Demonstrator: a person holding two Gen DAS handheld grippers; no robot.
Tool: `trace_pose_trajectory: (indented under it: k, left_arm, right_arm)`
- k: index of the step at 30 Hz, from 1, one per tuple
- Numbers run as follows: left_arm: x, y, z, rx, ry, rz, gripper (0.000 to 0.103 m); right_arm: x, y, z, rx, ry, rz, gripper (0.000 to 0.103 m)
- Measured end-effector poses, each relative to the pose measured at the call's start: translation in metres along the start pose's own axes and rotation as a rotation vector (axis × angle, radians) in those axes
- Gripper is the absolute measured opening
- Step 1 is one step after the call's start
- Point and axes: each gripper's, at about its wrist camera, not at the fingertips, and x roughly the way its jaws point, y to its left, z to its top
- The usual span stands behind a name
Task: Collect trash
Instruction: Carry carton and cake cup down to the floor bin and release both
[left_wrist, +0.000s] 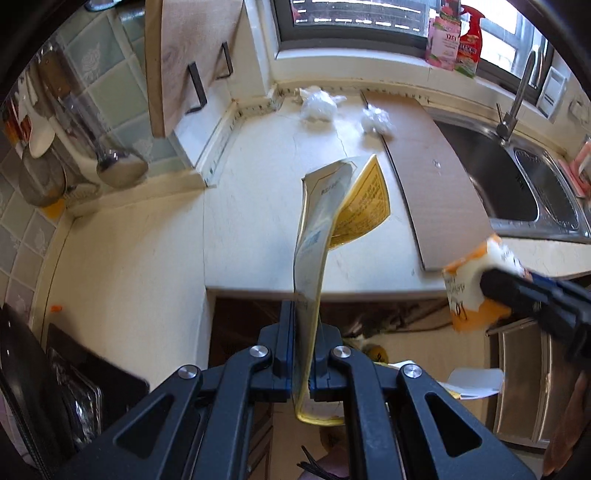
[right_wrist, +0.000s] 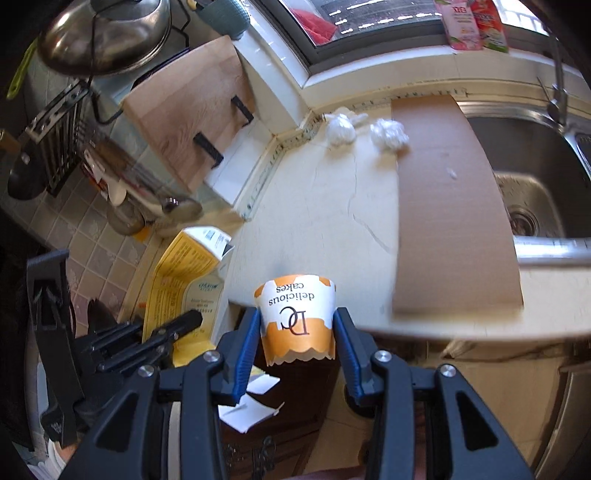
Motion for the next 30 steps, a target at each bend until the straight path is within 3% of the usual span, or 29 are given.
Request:
trace_pose_trajectory:
  k: [2, 7, 16, 30]
  left_arm:
    - [0.000, -0.005, -0.011, 0.003, 0.033, -0.030, 0.004]
    - [-0.008, -0.021, -0.031, 0.046, 0.036, 0.004, 0.004]
    - [0.013, -0.047, -0.079, 0.068, 0.094, -0.015, 0.004]
    - [0.119, -0.052, -0.150, 0.039, 0.349, -0.002, 0.004]
  right_arm:
    - [-0.006, 0.000, -0.019, 0.009, 0.016, -0.008, 0.041]
    - [-0.020, -0.002, -0.053, 0.005, 0.034, -0.042, 0.041]
    - [-0.007, -0.027, -0.081, -0.006, 0.142, -0.080, 0.041]
    - [0.090, -0.085, -0.133, 0.058, 0.389, -0.108, 0.041]
